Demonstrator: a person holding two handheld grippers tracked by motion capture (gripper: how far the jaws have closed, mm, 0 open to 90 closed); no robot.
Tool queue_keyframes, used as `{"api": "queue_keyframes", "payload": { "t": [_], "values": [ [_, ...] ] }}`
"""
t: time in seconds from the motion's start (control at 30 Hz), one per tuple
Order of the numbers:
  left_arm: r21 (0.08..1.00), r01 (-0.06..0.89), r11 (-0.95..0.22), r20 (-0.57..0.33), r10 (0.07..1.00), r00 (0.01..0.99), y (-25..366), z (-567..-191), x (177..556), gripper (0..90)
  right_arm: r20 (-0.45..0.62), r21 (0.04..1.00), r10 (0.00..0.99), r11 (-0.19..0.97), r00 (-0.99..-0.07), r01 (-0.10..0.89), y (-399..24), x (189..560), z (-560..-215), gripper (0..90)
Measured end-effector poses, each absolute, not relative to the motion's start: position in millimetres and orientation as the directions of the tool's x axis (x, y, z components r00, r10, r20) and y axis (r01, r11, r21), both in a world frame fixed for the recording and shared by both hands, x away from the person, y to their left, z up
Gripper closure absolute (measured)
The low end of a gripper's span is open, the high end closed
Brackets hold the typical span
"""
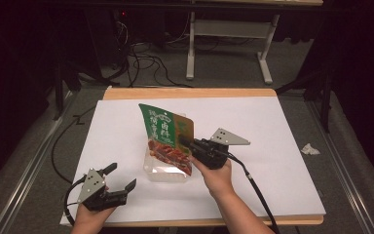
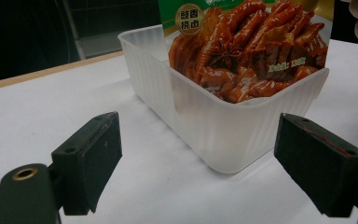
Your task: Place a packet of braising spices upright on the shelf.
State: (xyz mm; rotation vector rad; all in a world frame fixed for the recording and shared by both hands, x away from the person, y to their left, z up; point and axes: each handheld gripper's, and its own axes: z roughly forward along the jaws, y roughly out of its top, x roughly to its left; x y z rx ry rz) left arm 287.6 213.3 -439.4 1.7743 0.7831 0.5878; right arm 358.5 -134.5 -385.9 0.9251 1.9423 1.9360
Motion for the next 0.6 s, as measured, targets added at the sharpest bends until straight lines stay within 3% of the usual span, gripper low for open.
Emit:
{"api": "queue_keyframes", "payload": {
  "t": [0.6],
  "values": [
    [0.947,0.224,-0.230,0.023,0.743,0.668,212.7,-439.1,287.7,15.7,0.230,0.971,0.598,-0.091,-0.768,0.220,-132.6,358.0,-393.4,90.0]
  ]
}}
